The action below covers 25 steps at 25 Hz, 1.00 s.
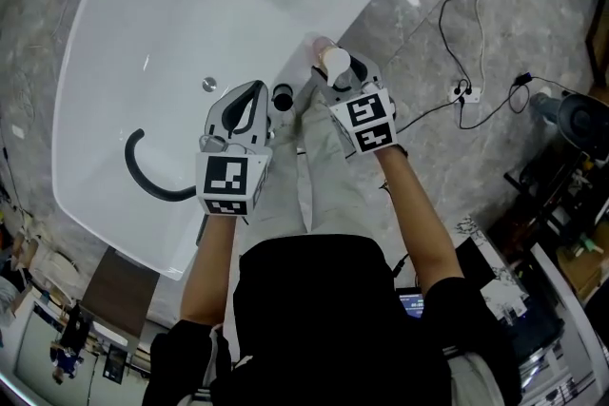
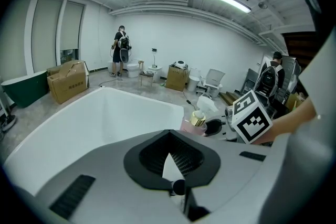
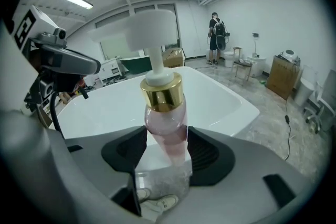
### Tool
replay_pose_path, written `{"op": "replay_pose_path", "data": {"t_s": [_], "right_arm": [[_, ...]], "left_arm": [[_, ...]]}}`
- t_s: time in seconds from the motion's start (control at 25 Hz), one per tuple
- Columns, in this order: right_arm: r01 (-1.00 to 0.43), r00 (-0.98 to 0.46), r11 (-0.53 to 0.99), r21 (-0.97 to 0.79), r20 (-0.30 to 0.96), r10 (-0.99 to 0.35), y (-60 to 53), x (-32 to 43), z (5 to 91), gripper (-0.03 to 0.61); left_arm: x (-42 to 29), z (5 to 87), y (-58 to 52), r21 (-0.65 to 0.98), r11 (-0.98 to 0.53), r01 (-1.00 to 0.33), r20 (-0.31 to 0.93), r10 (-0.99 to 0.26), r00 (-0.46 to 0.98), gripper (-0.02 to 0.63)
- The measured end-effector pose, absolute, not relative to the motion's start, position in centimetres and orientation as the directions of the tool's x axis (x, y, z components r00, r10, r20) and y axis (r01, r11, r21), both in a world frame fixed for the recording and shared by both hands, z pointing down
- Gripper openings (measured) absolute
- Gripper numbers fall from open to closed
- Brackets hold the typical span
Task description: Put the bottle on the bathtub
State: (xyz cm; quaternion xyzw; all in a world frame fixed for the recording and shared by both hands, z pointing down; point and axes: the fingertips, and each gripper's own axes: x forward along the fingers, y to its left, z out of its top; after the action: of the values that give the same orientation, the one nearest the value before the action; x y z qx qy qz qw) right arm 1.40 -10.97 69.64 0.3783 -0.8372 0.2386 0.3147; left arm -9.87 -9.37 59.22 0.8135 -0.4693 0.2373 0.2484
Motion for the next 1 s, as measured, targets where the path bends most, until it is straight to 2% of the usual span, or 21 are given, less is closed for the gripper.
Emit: {"op": "replay_pose_path", "data": {"t_s": [0.44, 0.6, 0.8, 1.0], "right_arm": [[-0.823, -0.449, 0.557, -0.116, 0.733, -0.511, -9.2, 4.7, 63.4, 0.239], [-0.844, -0.415, 0.528, -0.092, 0.735, -0.536, -8.9, 6.5, 60.8, 0.181], [-0.865, -0.399, 0.498, -0.063, 0.689, -0.605, -9.6, 8.1, 56.1, 0.071], [-0.879, -0.398, 0.475, -0.046, 0.619, -0.676, -10.6, 9.3, 50.4, 0.037]], "left_arm": [[-8.8, 52.5, -9.5, 0.127, -0.49, -0.863, 0.575, -0.673, 0.466, 0.012], [-7.9, 50.2, -9.2, 0.109, -0.513, -0.851, 0.563, -0.674, 0.478, 0.012], [-6.6, 46.0, -9.6, 0.1, -0.523, -0.846, 0.516, -0.7, 0.493, 0.012], [-5.0, 42.4, -9.2, 0.084, -0.549, -0.831, 0.484, -0.707, 0.516, 0.012]]}}
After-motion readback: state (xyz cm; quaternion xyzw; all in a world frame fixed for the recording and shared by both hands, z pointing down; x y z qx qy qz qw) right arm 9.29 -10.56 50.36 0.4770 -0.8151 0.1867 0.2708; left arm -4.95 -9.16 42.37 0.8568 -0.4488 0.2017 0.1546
